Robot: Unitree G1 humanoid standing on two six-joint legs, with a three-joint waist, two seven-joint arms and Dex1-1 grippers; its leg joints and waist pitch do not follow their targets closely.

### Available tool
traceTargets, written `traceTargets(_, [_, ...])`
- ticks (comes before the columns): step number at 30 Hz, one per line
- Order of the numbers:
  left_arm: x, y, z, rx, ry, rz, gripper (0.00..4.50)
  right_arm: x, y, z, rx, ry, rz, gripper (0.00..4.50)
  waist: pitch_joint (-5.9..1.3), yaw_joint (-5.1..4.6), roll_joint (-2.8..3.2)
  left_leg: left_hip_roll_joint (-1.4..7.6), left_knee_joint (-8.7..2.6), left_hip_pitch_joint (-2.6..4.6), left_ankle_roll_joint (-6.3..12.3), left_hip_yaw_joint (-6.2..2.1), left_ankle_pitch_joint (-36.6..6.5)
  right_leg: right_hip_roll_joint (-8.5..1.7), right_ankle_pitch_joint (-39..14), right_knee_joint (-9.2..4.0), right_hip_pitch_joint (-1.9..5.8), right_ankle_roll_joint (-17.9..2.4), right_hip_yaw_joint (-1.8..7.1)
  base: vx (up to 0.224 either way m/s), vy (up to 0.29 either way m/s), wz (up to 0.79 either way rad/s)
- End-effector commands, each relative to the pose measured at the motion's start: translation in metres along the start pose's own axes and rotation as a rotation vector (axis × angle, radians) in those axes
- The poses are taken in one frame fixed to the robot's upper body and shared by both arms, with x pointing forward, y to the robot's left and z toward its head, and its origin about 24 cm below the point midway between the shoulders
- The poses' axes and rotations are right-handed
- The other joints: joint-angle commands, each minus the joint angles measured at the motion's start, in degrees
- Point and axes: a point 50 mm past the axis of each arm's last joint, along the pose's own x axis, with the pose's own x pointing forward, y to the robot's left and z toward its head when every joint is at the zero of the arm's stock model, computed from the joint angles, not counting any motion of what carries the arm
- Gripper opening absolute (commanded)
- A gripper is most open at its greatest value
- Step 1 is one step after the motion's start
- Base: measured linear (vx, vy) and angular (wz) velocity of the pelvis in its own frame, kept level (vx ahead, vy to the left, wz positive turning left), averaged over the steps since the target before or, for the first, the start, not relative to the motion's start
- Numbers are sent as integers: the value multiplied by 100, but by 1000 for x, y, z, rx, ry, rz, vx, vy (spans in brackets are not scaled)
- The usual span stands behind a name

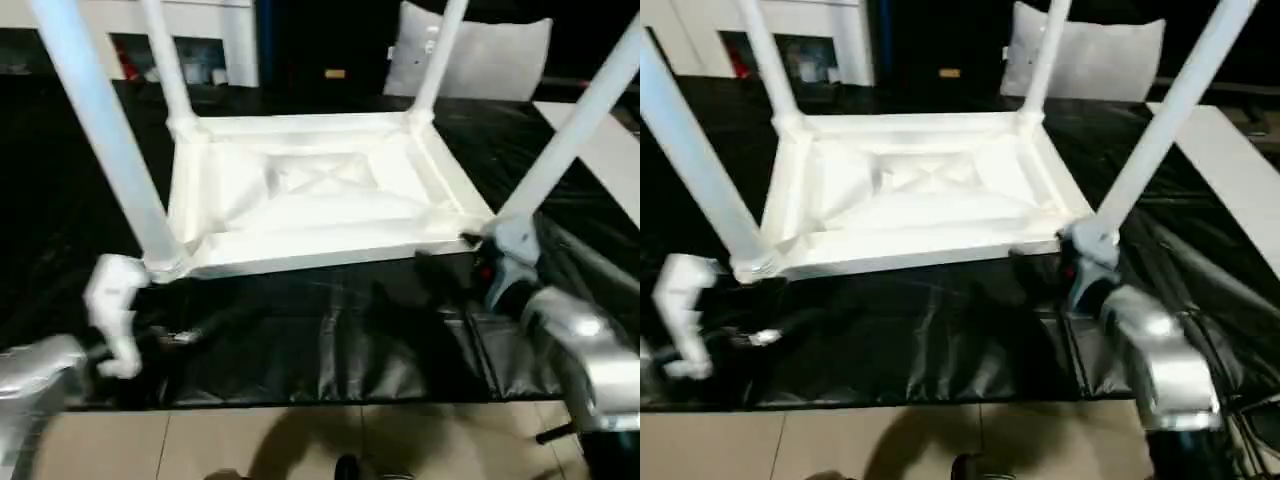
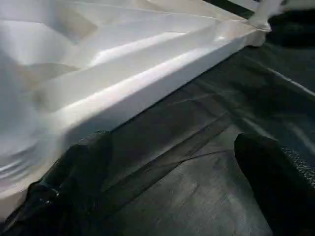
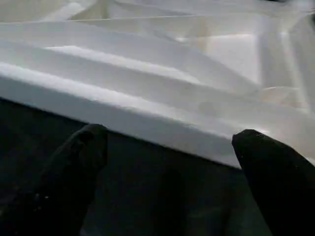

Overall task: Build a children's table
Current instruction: Rotate table base

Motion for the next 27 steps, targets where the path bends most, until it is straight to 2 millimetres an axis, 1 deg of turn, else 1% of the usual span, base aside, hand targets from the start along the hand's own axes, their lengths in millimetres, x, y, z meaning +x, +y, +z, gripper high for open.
traceTargets(1, [-8,10,2,-5,-6,37,446,-2,5,1,8,7,16,450,-212,-5,72,265,-546,-29,411,-11,-648,-342,-1664,-443,328,-1131,273,0,0,0])
traceTargets(2, [-11,18,4,11,-12,86,446,-2,8,-2,9,23,14,450,-207,-7,70,256,-547,-36,395,-11,-653,-337,-1666,-443,333,-1101,278,0,0,0])
traceTargets(3, [-13,28,6,29,-22,163,446,-1,10,-4,15,40,2,450,-214,5,110,250,-549,-30,356,-14,-627,-340,-1616,-445,336,-1067,280,0,0,0])
traceTargets(4, [-13,28,6,29,-22,163,446,-1,10,-4,15,40,2,450,-218,0,106,240,-547,-8,332,-4,-674,-328,-1605,-455,322,-1039,280,0,0,0])
traceTargets(5, [-14,39,12,39,-53,224,446,0,11,-7,23,65,-14,450,-223,-4,106,244,-552,-29,310,-23,-642,-345,-1563,-437,350,-1046,276,0,0,0])
traceTargets(6, [-14,42,15,39,-71,234,446,0,12,-8,26,74,-20,450,-240,6,108,236,-548,-30,283,-22,-553,-342,-1466,-436,359,-1031,279,0,0,0])
traceTargets(7, [-9,45,18,41,-88,250,446,1,10,-10,26,85,-42,450,-254,16,125,235,-541,-32,251,-27,-432,-356,-1296,-407,377,-1068,280,0,0,0])
traceTargets(8, [-2,47,21,42,-110,260,446,4,8,-13,25,99,-67,450,-250,19,121,242,-543,-19,223,-17,-400,-348,-1224,-409,355,-1094,277,0,0,0])
traceTargets(9, [2,47,23,41,-124,258,446,6,6,-14,25,107,-78,450,-261,22,129,242,-537,-17,207,-17,-374,-355,-1174,-399,362,-1124,278,0,0,0])
traceTargets(10, [7,48,25,36,-144,258,446,8,4,-17,25,123,-100,450,-278,22,125,241,-527,-28,184,-17,-265,-370,-999,-371,386,-1204,279,0,0,0])
traceTargets(11, [14,49,29,32,-169,255,446,10,1,-20,25,141,-121,450,-293,25,128,240,-520,-45,173,-21,-166,-378,-874,-353,407,-1238,280,0,0,0])
traceTargets(12, [15,49,29,31,-175,254,446,11,1,-20,25,144,-125,450,-299,17,117,223,-511,-39,181,-8,-66,-362,-721,-344,398,-1298,274,0,0,0])
traceTargets(13, [26,50,33,32,-201,239,446,15,-1,-23,23,160,-137,450,-332,23,107,210,-488,-49,209,-4,73,-371,-547,-323,431,-1345,276,0,0,0])
traceTargets(14, [33,48,34,36,-210,206,446,18,-2,-25,28,167,-146,450,-332,22,106,206,-483,-48,222,3,103,-375,-501,-319,431,-1369,280,0,0,0])
traceTargets(15, [41,45,37,32,-226,152,446,23,-3,-27,39,175,-152,450,-351,22,70,201,-472,-51,271,10,181,-380,-436,-310,439,-1394,280,0,0,0])
traceTargets(16, [48,41,39,25,-242,107,446,27,-4,-28,50,182,-160,450,-360,20,81,190,-465,-53,282,20,192,-386,-461,-313,445,-1441,282,0,0,0])
traceTargets(17, [58,34,41,26,-254,41,446,32,-7,-31,65,198,-191,450,-378,32,63,213,-460,-59,286,17,239,-410,-413,-296,467,-1471,286,0,0,0])
traceTargets(18, [58,34,41,26,-254,41,446,32,-7,-31,65,198,-191,450,-378,32,63,213,-460,-59,286,17,239,-410,-413,-296,467,-1471,286,0,0,0])
traceTargets(19, [66,20,42,22,-244,-81,446,39,-7,-33,64,208,-195,450,-395,31,85,227,-454,-31,297,22,312,-413,-333,-263,441,-1552,273,0,0,0])
traceTargets(20, [69,12,42,16,-242,-145,446,42,-8,-33,64,205,-196,450,-393,41,71,231,-453,-50,314,29,346,-408,-254,-257,460,-1574,272,0,0,0])
traceTargets(21, [71,5,43,14,-240,-202,446,45,-8,-33,68,204,-201,450,-403,43,71,241,-448,-27,326,34,361,-414,-223,-245,446,-1600,271,0,0,0])
traceTargets(22, [74,-8,43,-2,-227,-299,446,52,-9,-30,85,186,-201,450,-409,46,67,243,-447,-27,344,47,393,-419,-191,-232,437,-1670,268,0,0,0])
traceTargets(23, [74,-11,42,-9,-218,-325,446,54,-9,-29,90,176,-199,450,-401,52,73,251,-449,-31,351,56,357,-424,-219,-226,436,-1703,268,0,0,0])
traceTargets(24, [75,-21,41,-17,-192,-392,446,59,-8,-24,94,148,-195,450,-400,70,62,257,-445,-26,366,76,330,-419,-226,-237,436,-1689,272,0,0,0])
traceTargets(25, [76,-30,39,-43,-166,-460,446,63,-7,-19,86,124,-186,450,-404,62,65,260,-447,-41,355,62,327,-427,-227,-216,454,-1695,273,0,0,0])
traceTargets(26, [76,-30,39,-43,-166,-460,446,63,-7,-19,86,124,-186,450,-402,58,40,253,-455,-58,334,61,289,-418,-323,-221,470,-1645,269,0,0,0])
traceTargets(27, [77,-35,38,-58,-154,-490,446,65,-7,-16,79,115,-181,450,-397,53,47,256,-459,-47,325,65,246,-416,-394,-237,462,-1616,269,0,0,0])
